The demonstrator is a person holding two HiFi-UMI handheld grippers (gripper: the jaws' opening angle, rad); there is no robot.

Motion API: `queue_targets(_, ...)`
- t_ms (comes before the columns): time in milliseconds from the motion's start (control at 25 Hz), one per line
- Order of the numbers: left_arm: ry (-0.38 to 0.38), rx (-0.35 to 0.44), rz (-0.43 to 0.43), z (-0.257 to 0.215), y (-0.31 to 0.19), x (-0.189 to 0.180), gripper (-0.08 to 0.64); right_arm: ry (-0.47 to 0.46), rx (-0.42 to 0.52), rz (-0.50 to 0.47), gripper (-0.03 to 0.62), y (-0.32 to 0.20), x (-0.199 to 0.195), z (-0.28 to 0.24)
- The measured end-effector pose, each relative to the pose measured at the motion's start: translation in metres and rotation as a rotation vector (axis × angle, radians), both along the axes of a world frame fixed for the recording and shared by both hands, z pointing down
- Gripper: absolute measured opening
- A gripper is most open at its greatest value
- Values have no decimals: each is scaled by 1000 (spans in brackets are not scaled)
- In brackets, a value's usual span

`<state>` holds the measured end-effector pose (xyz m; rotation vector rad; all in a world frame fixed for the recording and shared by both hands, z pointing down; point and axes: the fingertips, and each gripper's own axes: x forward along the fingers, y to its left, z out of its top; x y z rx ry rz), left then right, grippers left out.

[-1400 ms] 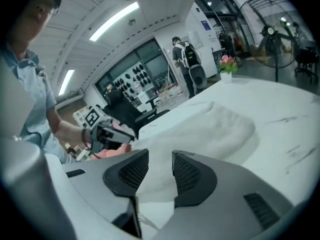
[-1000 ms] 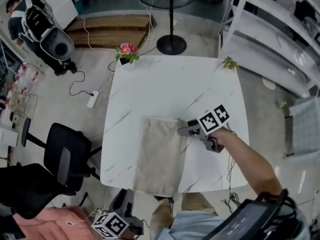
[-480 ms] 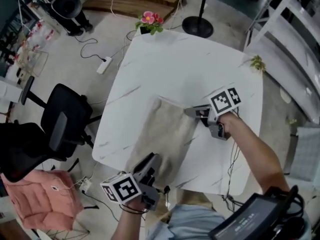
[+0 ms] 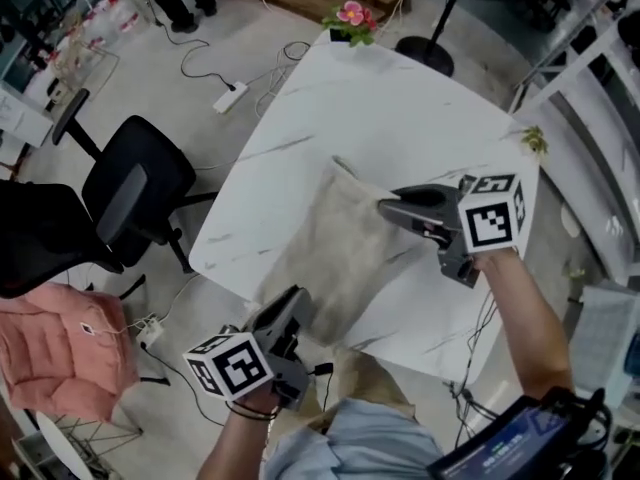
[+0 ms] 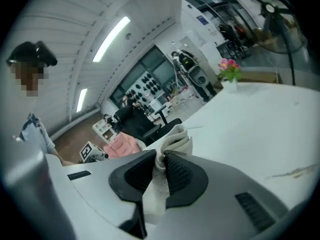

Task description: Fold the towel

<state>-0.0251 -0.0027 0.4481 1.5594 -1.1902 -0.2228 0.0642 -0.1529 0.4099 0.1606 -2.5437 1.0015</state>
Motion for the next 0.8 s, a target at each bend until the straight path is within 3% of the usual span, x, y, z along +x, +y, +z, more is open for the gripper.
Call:
queue_targets(320, -26, 49, -87, -24, 66, -57, 55, 40, 354, -251, 61, 107, -53, -36)
queue_targets(600, -33, 22, -103, -11, 113, -76, 51, 158, 602, -466, 63, 188, -69, 15)
queue_targets(800, -37, -5, -88, 9, 127, -78, 51, 224, 737, -569, 66, 219, -73, 58)
